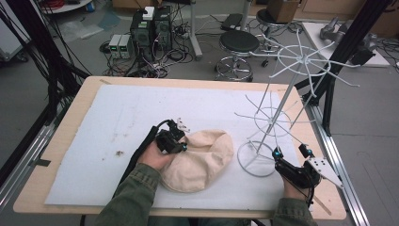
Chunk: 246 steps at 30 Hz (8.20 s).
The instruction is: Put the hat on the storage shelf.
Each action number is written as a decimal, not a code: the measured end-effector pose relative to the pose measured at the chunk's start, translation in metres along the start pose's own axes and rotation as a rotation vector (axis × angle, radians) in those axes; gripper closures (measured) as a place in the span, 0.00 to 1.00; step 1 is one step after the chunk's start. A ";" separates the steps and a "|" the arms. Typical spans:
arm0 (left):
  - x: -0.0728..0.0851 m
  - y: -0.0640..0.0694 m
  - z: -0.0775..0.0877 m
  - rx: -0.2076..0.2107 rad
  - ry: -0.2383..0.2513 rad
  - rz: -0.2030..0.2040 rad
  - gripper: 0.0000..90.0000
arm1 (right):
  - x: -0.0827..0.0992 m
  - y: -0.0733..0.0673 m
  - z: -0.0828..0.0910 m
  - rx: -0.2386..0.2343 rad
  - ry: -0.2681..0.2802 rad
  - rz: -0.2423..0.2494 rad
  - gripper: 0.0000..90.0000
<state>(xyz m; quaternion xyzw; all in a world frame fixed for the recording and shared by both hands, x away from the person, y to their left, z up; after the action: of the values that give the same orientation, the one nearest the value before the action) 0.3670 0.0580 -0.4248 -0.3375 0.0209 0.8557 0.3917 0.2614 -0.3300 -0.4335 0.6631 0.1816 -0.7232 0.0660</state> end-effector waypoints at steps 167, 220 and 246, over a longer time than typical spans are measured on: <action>-0.007 -0.075 0.142 -0.404 0.997 0.489 0.19 | 0.000 -0.001 0.005 -0.011 0.013 0.004 0.06; 0.182 -0.100 0.135 -0.798 0.776 0.657 0.20 | -0.001 -0.002 0.006 0.001 0.016 0.009 0.07; 0.206 -0.094 0.117 -0.763 0.747 0.693 0.19 | 0.001 0.000 0.006 -0.004 0.001 0.001 0.07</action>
<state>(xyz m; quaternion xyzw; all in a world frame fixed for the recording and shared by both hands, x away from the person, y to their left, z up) 0.2703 0.2930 -0.4356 -0.7027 -0.0422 0.7045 -0.0896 0.2560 -0.3317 -0.4337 0.6635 0.1826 -0.7224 0.0676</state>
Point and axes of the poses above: each handheld gripper's, and its own axes: z roughly backward along the jaws, x roughly out of its underside, y roughly to its right, the point moved 2 cm from there along -z, roughly forward along the jaws, and after that the axes turned 11 degrees about -x, right-handed, at the moved point
